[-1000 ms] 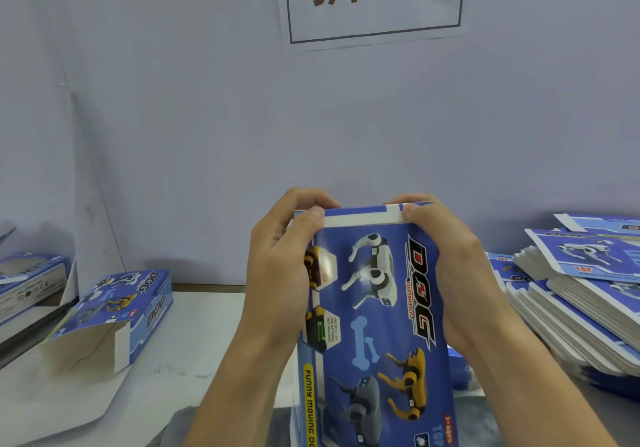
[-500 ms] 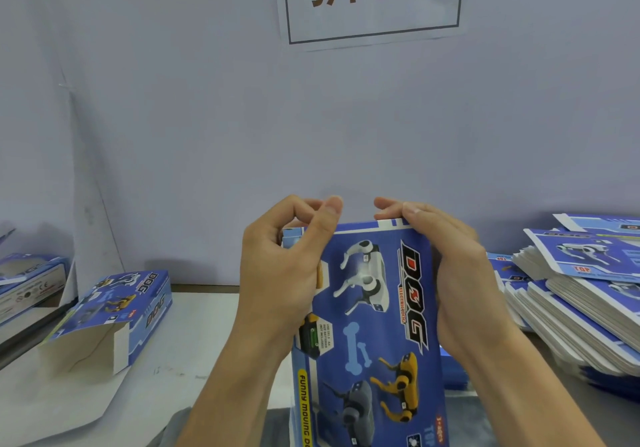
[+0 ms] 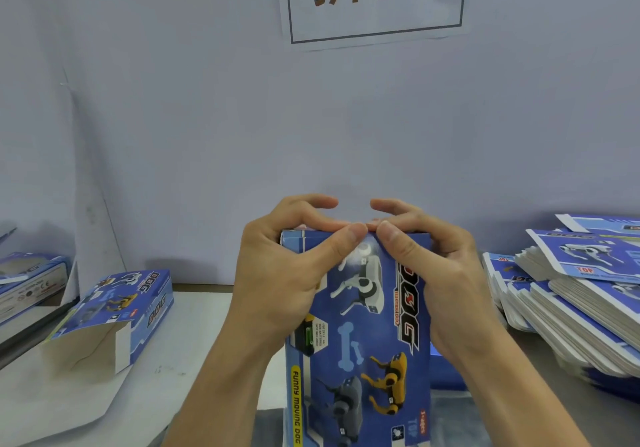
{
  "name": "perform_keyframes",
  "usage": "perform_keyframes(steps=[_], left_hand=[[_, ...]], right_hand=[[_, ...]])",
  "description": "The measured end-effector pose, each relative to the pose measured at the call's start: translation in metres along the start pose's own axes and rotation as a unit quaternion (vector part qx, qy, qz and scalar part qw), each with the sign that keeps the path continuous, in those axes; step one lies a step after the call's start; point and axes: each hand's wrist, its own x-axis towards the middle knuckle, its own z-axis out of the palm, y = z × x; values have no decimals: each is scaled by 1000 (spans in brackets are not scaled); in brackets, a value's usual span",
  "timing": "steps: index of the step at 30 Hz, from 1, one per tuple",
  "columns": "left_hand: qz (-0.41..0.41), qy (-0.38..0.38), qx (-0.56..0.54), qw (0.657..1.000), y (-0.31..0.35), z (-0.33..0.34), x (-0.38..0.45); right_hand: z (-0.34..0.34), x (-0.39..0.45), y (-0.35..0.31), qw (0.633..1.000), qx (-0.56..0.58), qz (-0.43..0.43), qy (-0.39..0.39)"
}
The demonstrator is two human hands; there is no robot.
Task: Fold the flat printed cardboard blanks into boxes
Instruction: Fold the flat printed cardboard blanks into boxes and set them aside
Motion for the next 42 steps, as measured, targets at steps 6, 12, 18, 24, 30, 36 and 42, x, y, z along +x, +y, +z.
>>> perform_keyframes(steps=[6, 12, 18, 24, 30, 36, 42], left_hand=[[5, -42, -4, 999, -5, -5, 0], [48, -39, 28, 998, -6, -1, 0], [3, -60, 94, 994, -2, -8, 0], [-16, 117, -24, 993, -7, -18, 6], [-71, 381, -160, 908, -24, -31, 13], [-129, 487, -223, 834, -33, -34, 16], [-129, 261, -280, 915, -29, -19, 14]], right_hand=[[1, 1, -5, 1000, -5, 7, 12], [-1, 1, -8, 999, -9, 16, 31], [0, 0, -10, 999, -6, 15, 33], [-2, 7, -16, 982, -98, -91, 136], [19, -1, -41, 922, -274, -239, 135], [35, -6, -27, 937, -344, -42, -49], [19, 5, -6, 956, -279, 81, 40]])
